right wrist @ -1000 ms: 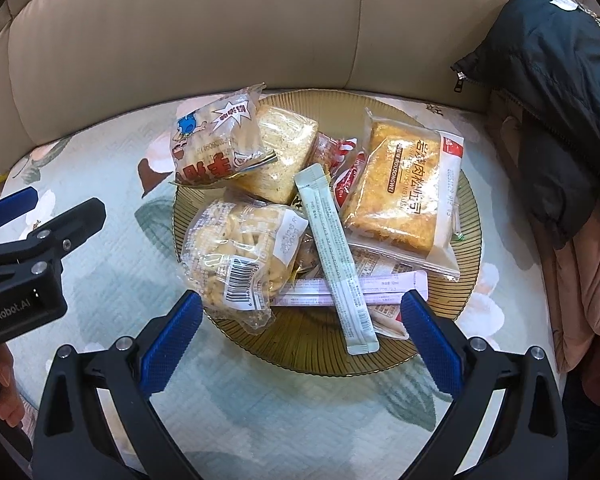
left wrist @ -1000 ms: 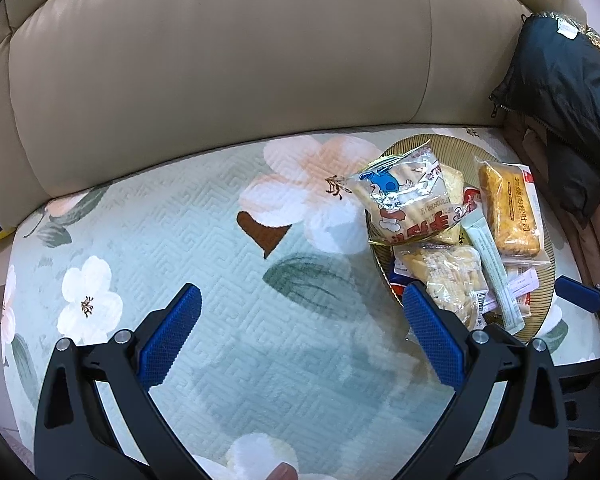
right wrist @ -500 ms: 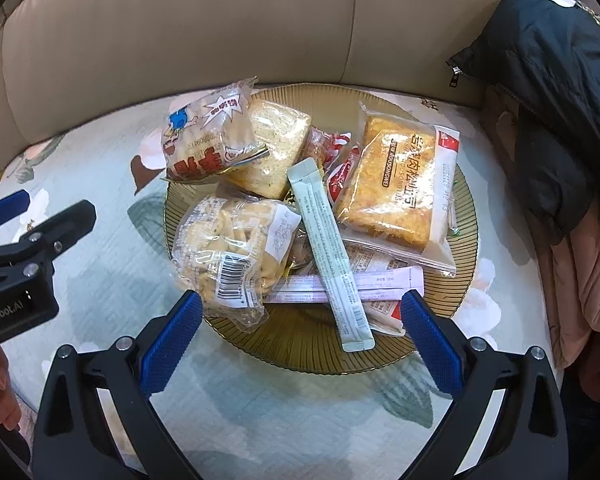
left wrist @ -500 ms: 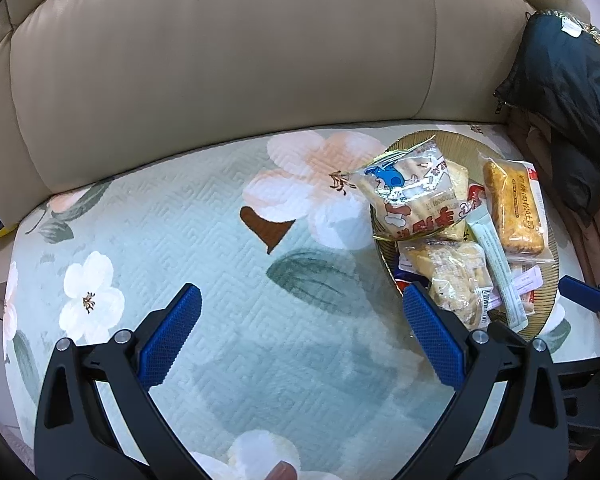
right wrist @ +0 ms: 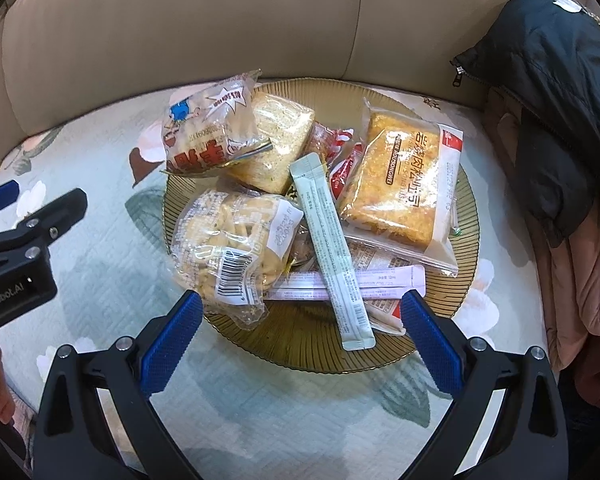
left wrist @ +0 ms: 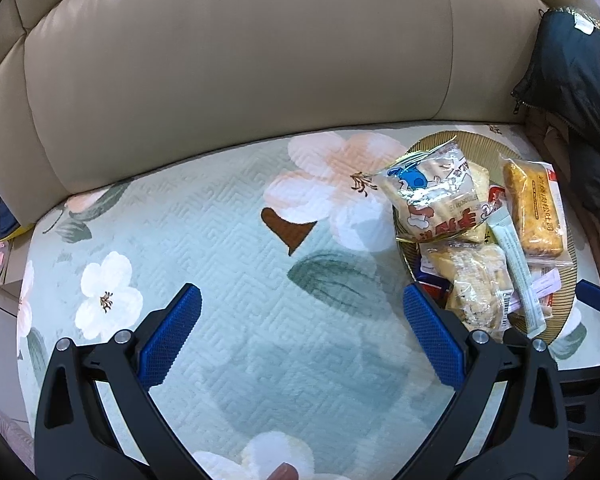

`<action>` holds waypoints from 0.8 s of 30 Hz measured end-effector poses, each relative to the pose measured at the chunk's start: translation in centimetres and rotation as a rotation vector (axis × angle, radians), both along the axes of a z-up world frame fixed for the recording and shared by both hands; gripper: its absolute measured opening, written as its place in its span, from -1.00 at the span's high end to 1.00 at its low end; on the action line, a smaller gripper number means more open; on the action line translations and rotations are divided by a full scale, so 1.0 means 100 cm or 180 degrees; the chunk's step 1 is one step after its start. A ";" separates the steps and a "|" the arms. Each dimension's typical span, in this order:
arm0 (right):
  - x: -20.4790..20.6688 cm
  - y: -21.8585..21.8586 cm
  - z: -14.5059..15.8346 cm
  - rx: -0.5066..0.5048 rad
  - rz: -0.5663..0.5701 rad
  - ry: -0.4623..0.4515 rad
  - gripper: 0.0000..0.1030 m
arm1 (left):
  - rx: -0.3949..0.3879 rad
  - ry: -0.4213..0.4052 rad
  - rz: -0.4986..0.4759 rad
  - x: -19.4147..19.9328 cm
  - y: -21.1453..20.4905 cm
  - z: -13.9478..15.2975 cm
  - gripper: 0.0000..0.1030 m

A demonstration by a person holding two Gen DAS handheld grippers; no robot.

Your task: Organize snacks

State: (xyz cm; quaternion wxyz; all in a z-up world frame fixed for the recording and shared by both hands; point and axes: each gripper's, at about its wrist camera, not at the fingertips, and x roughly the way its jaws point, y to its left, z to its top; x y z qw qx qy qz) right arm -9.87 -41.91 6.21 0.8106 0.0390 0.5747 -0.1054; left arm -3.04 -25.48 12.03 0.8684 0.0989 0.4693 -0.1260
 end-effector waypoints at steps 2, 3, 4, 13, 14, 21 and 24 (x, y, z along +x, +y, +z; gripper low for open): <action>0.001 0.000 -0.001 0.0002 0.0030 0.0013 -0.91 | 0.0006 -0.0004 0.0002 0.000 0.000 0.000 -0.94; 0.001 0.000 -0.002 -0.0001 0.0036 0.0015 -0.91 | 0.0008 -0.0009 0.0002 0.000 0.000 0.000 -0.94; 0.002 0.000 -0.002 -0.0007 0.0038 0.0017 -0.91 | 0.0010 -0.0011 0.0002 0.000 -0.001 0.000 -0.94; 0.001 -0.001 -0.003 -0.0026 -0.0010 0.0042 -0.91 | 0.0032 -0.0023 -0.0034 -0.001 -0.001 0.000 -0.94; 0.001 -0.001 -0.003 -0.0028 -0.0013 0.0047 -0.91 | 0.0043 -0.0028 -0.0034 -0.001 -0.001 0.000 -0.94; 0.002 0.000 -0.005 -0.0058 0.0010 0.0086 -0.91 | 0.0096 0.0032 -0.0040 0.001 0.000 -0.003 -0.94; 0.002 0.001 -0.005 -0.0068 0.0017 0.0095 -0.91 | 0.0126 0.0029 -0.0041 0.002 -0.001 -0.003 -0.94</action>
